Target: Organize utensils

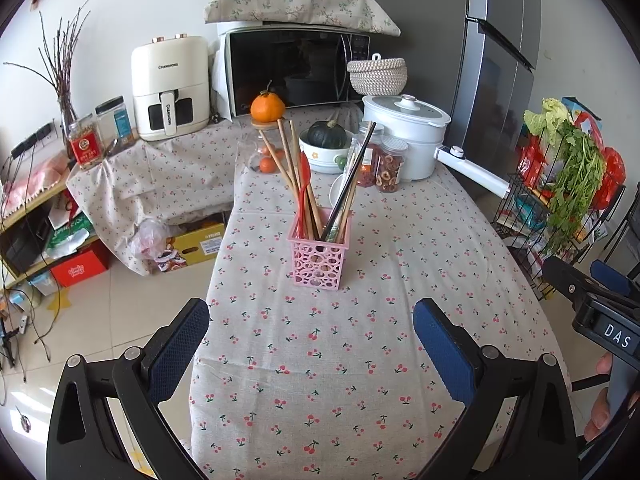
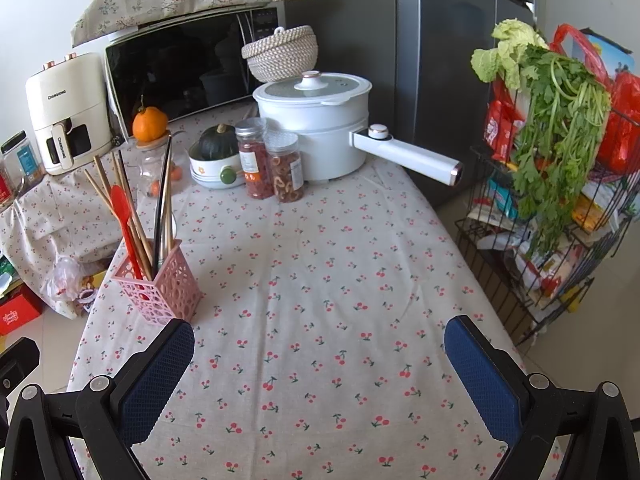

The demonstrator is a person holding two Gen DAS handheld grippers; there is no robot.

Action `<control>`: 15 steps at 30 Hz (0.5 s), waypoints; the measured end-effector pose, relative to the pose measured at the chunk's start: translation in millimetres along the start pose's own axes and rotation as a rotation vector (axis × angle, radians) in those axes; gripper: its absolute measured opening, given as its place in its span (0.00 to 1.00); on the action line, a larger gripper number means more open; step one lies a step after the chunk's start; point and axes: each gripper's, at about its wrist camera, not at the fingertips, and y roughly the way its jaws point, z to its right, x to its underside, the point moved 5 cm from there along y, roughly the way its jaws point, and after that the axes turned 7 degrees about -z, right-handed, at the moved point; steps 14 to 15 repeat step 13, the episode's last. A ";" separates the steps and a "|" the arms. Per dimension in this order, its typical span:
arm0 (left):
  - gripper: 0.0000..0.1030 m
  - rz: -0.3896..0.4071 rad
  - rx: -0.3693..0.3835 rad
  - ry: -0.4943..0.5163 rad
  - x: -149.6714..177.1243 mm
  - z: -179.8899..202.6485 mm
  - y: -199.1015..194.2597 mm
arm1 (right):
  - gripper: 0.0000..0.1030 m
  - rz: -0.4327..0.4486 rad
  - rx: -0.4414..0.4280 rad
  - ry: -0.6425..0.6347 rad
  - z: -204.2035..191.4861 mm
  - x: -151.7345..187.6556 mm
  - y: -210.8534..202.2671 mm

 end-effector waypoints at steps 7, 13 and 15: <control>1.00 -0.003 -0.008 0.009 0.4 0.7 0.6 | 1.00 -0.002 0.002 -0.004 -0.4 0.6 1.6; 1.00 -0.001 -0.007 0.012 -0.1 1.4 1.2 | 1.00 -0.005 0.002 -0.005 -0.6 1.0 2.1; 1.00 -0.001 -0.007 0.012 -0.1 1.4 1.2 | 1.00 -0.005 0.002 -0.005 -0.6 1.0 2.1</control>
